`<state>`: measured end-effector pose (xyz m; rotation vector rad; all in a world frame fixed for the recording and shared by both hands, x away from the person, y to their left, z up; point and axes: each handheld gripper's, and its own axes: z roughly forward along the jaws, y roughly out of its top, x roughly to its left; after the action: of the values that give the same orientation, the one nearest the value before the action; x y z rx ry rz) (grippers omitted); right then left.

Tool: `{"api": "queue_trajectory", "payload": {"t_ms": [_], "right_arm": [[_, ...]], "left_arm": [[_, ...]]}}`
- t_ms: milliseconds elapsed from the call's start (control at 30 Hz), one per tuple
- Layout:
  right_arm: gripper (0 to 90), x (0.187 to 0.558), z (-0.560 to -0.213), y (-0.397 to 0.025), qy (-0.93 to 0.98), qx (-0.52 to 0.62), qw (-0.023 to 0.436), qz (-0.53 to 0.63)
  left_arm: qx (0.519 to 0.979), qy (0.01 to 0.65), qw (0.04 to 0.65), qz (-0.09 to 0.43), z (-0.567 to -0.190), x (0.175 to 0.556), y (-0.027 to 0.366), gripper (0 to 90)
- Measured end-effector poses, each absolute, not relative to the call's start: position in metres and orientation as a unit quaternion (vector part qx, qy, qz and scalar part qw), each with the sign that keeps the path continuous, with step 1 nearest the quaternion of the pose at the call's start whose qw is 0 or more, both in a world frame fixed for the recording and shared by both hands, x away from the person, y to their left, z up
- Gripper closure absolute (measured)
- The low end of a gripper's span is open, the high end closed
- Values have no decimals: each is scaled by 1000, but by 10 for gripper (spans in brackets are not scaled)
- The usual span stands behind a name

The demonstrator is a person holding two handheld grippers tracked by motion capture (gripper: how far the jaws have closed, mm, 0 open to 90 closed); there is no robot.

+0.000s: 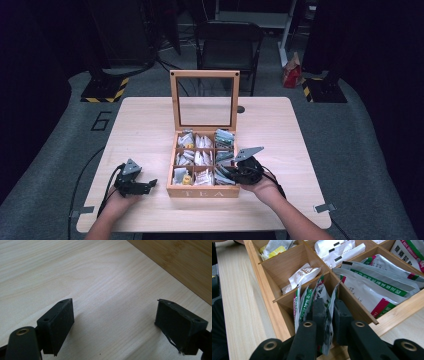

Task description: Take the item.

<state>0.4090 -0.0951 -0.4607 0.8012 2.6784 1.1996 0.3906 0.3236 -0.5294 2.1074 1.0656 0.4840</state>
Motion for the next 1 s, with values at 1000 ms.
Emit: {"api": "queue_trajectory", "payload": {"t_ms": [1000], "right_arm": [[896, 408, -452, -93, 883, 246, 52, 397]], "left_arm": [[817, 413, 357, 188, -529, 391, 324, 149]]}}
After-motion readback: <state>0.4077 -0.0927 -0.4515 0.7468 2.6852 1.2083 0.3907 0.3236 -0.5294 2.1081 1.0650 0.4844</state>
